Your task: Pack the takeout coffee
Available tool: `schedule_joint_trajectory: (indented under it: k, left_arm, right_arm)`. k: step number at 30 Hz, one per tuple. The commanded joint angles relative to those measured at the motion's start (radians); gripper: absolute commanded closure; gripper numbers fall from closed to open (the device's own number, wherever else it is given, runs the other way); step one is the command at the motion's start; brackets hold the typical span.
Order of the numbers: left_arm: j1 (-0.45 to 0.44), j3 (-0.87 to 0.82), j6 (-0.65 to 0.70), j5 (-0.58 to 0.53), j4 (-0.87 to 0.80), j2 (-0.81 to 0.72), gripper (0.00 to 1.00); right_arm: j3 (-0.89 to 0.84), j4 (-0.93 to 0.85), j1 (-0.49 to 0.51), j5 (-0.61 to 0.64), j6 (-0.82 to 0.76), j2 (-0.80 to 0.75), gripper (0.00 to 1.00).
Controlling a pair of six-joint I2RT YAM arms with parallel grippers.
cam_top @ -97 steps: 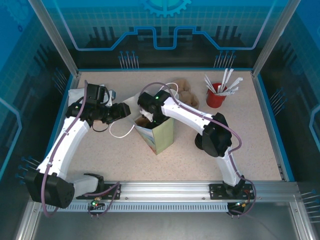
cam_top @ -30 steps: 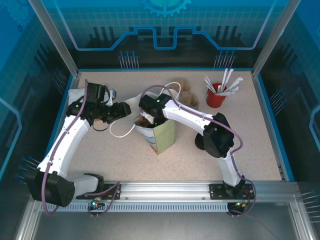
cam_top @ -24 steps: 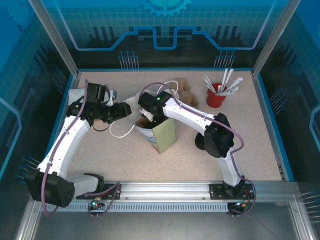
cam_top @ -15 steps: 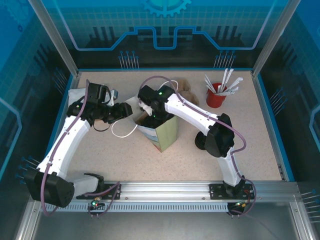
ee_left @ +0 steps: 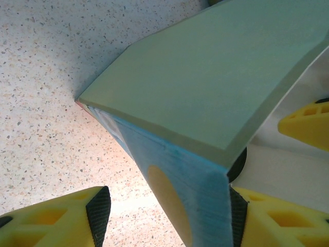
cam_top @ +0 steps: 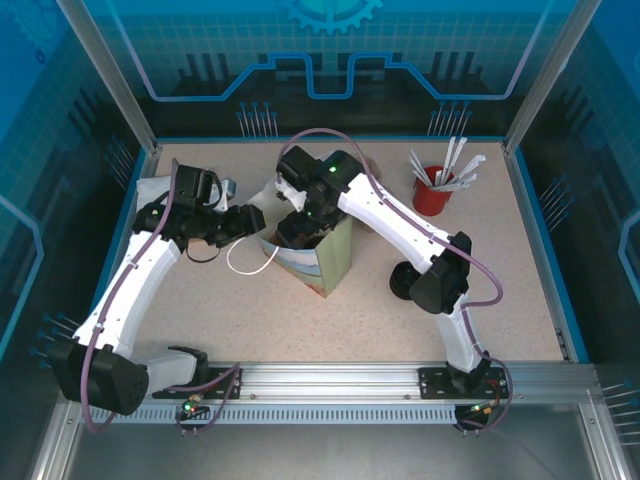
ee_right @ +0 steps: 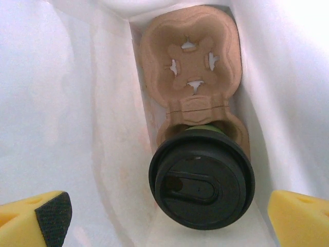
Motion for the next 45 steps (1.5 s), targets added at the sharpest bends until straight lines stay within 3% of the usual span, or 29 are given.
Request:
schedule_joint_trajectory:
  k: [1, 8, 18, 26, 33, 38, 45]
  left_arm:
    - [-0.008, 0.03, -0.016, -0.014, -0.025, 0.003, 0.36]
    - [-0.008, 0.039, -0.015, -0.014, -0.026, 0.015, 0.33]
    - [-0.006, 0.089, -0.011, -0.013, -0.03, 0.023, 0.23]
    - [-0.003, 0.161, 0.026, -0.049, -0.063, 0.028, 0.16]
    - [0.01, 0.249, 0.062, -0.151, -0.095, -0.04, 0.14]
    - [0.013, 0.206, 0.061, -0.199, -0.087, -0.139, 0.13]
    - [0.016, 0.113, 0.061, -0.246, -0.101, -0.265, 0.1]
  right_arm:
    - [0.047, -0.054, -0.014, -0.019, 0.007, -0.048, 0.0]
    - [0.086, -0.057, -0.025, -0.058, 0.006, -0.116, 0.0]
    - [0.043, 0.02, -0.055, -0.067, -0.004, -0.29, 0.1]
    - [-0.195, 0.096, -0.146, 0.074, -0.014, -0.514, 0.17]
    - [-0.445, 0.168, -0.262, 0.308, -0.012, -0.66, 0.19]
    - [-0.549, 0.24, -0.331, 0.387, -0.032, -0.652, 0.25]
    - [-0.561, 0.36, -0.405, 0.469, -0.075, -0.533, 0.28]
